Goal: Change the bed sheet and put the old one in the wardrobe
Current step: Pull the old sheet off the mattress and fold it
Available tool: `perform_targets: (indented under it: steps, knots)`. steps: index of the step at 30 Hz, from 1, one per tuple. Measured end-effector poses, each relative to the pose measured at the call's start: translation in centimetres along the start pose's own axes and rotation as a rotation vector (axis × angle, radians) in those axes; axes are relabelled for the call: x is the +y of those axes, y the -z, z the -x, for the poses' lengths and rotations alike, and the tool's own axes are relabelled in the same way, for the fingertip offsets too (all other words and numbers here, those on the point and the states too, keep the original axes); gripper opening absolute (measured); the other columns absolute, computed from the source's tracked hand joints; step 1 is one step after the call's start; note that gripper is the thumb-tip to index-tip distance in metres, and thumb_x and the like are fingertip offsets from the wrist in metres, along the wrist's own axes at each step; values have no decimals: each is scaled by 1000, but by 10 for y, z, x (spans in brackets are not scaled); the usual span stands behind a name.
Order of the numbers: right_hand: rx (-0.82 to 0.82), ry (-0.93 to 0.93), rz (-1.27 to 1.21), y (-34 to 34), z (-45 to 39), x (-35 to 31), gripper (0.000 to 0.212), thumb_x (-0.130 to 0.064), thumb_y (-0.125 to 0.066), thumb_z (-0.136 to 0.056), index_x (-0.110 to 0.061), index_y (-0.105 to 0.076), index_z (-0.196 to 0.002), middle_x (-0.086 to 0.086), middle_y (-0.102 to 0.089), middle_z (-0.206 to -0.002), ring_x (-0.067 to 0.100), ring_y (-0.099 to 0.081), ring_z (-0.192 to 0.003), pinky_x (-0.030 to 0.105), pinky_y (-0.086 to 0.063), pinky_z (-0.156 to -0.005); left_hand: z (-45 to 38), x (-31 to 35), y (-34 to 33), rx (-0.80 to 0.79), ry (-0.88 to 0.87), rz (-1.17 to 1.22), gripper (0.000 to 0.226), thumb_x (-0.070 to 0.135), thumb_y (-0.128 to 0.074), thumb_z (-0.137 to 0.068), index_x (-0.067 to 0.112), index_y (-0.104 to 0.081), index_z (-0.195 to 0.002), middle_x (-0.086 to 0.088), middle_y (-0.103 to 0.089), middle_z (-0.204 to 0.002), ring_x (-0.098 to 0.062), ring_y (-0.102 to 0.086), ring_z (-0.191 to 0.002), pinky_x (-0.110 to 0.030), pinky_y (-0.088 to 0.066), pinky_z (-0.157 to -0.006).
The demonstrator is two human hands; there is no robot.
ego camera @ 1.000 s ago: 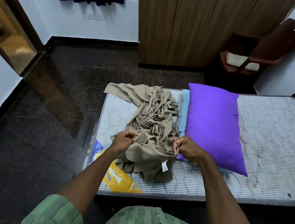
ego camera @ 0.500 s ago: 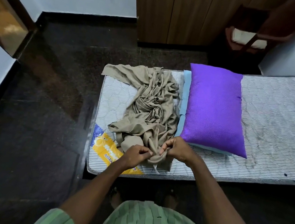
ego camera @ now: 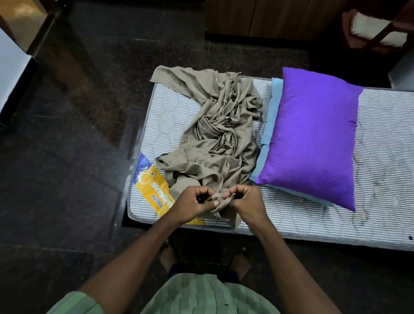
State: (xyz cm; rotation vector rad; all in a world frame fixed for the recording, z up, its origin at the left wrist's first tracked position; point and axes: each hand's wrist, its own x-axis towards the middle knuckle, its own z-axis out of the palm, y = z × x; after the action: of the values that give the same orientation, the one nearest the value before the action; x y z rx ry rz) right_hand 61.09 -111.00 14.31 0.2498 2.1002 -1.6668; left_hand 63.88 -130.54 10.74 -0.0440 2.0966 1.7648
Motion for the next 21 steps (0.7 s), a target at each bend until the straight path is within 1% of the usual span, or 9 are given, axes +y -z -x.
perform_targets:
  steps: [4,6,8,9,11,14,16,19,21]
  knots:
    - [-70,9,-43,7,1,2,21,11,-81,-70,-4,-79,-86,19,-77,-89,23,-69,-78,37,-58,-77,1,9,4,-56,-26,-23,8,8,-77,-90,14,-78,-95,4,-74,-85,-5,-62,-78,-25,-48,-71]
    - [45,29,-96,8,-1,3,19,7,-79,-77,-5,-80,-93,15,-79,-93,20,-71,-85,36,-57,-85,3,14,10,-19,-81,-21,7,6,-76,-89,13,-78,-91,1,-74,-84,-6,-63,-78,-24,-48,-71]
    - [192,28,-197,9,-2,-1,18,8,-74,-82,-6,-81,-93,10,-79,-92,16,-73,-89,31,-57,-87,4,21,16,81,-159,-29,8,6,-74,-89,13,-77,-87,-2,-75,-84,-8,-64,-78,-25,-48,-71]
    - [228,25,-246,10,-3,-5,19,8,-73,-84,-7,-81,-92,9,-80,-92,16,-73,-90,30,-57,-87,3,25,19,121,-176,-19,8,4,-73,-90,11,-76,-88,-3,-75,-85,-8,-65,-78,-25,-48,-71]
    - [216,39,-311,12,-4,-13,21,9,-73,-86,-10,-81,-90,8,-80,-93,18,-74,-94,31,-58,-87,0,34,22,154,-184,-18,10,0,-71,-93,8,-76,-91,-2,-74,-81,-8,-64,-73,-25,-49,-69]
    - [116,57,-361,3,-2,-27,20,9,-69,-88,-7,-80,-95,12,-79,-97,22,-74,-94,37,-59,-88,-8,42,18,144,-160,-55,4,13,-74,-93,13,-77,-95,-3,-74,-76,-11,-64,-67,-30,-52,-63]
    - [86,61,-390,-10,4,-37,17,6,-68,-90,-3,-79,-100,14,-79,-98,21,-74,-90,32,-60,-80,-10,44,16,162,-138,-83,12,20,-74,-91,14,-76,-101,1,-75,-79,-7,-64,-67,-31,-52,-62]
    - [112,15,-565,-20,7,-46,18,-2,-64,-95,4,-76,-108,18,-77,-104,21,-73,-89,25,-59,-73,-8,48,15,138,-124,-46,12,8,-68,-96,8,-74,-107,7,-74,-85,-2,-65,-75,-20,-49,-67]
    - [111,14,-601,-17,6,-47,21,-14,-67,-96,1,-77,-107,18,-77,-108,21,-72,-92,27,-57,-77,-7,50,14,173,-126,-26,12,7,-66,-97,8,-75,-106,6,-76,-89,-4,-68,-82,-21,-49,-72]
